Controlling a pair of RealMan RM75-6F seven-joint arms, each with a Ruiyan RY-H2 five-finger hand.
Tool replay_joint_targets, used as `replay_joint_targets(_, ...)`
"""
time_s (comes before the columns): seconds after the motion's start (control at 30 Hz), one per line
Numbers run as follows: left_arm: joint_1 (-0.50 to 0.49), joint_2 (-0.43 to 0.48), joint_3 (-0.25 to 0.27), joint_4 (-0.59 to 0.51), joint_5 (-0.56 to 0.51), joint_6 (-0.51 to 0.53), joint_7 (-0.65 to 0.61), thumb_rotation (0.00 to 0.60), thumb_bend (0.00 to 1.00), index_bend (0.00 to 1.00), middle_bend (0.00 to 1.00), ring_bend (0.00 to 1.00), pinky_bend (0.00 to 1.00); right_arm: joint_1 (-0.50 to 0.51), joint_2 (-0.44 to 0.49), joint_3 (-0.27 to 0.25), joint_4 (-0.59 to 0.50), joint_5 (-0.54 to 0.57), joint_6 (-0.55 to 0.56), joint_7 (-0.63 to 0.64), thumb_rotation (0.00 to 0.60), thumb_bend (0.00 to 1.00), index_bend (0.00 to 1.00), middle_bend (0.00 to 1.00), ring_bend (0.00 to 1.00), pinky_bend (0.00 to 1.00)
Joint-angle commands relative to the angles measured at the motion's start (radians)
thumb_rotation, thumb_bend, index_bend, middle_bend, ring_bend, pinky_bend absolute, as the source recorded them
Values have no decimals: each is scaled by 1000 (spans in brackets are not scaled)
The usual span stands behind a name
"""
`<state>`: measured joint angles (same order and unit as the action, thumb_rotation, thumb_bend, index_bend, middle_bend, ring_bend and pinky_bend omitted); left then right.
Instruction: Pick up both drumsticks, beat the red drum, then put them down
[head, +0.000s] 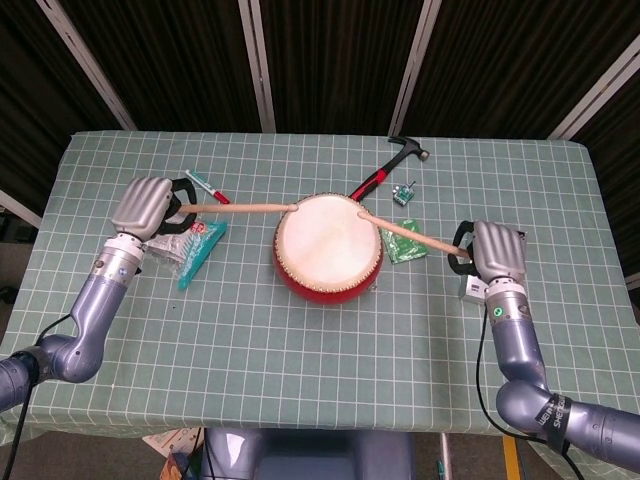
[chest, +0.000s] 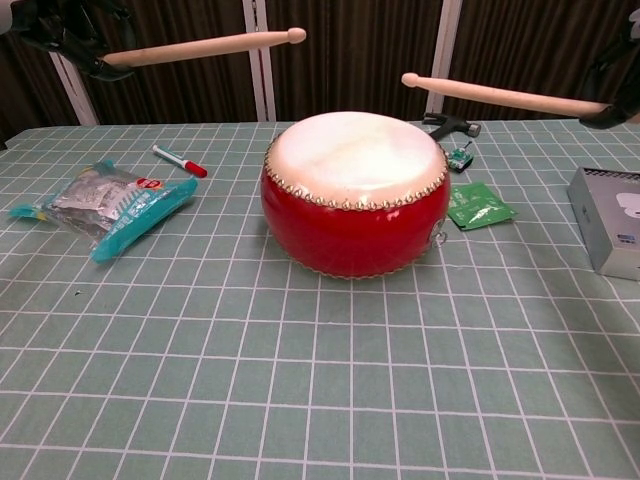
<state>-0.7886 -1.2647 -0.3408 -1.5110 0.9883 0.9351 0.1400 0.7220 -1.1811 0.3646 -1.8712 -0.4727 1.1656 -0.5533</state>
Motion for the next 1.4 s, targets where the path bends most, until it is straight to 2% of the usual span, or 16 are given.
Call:
replay_joint_targets(0.03,-6,7,-7,-12,-5,4,2,600,495,749,1000,1000,1000,-3,0,-3,0,-23,0,22,600,558,920,1000,1000,1000)
replay_joint_targets(0.43,-18,17,-30,-32,-21,29,-12,600,495,749,1000,1000,1000,-13,-54,11,42,-148,30,152,600,558,921,1000,1000,1000)
replay_joint_targets(0.63,-17,27,-34,-31,-22,36,-20,600,495,749,1000,1000,1000,-2,-103,-19,90,-184,14,156,600,558,921,1000,1000,1000)
replay_joint_targets(0.8,-11,43,-33,-36,-15,42,-29,600,495,749,1000,1000,1000,45,-147,-130,180,-245,-13,-16,600,558,921,1000,1000,1000)
replay_joint_targets(0.9,-8,47,-29,-33,-15,42,-32,600,495,749,1000,1000,1000,81,-161,-231,241,-336,-13,-195,600,558,920,1000,1000,1000)
replay_joint_targets(0.97,-6,49,-24,-30,-15,40,-33,600,495,749,1000,1000,1000,87,-178,-257,265,-374,9,-251,600,558,920,1000,1000,1000)
replay_joint_targets(1.1,-1,51,-17,-29,-13,40,-39,600,495,749,1000,1000,1000,74,-191,-210,245,-344,46,-217,600,559,920,1000,1000,1000)
replay_joint_targets(1.27,4,58,-15,-39,-6,49,-45,600,495,749,1000,1000,1000,46,-169,-102,186,-296,123,-126,600,558,921,1000,1000,1000)
replay_joint_targets(1.4,6,65,-17,-51,-2,58,-45,600,495,749,1000,1000,1000,26,-143,-55,157,-307,173,-78,600,558,920,1000,1000,1000)
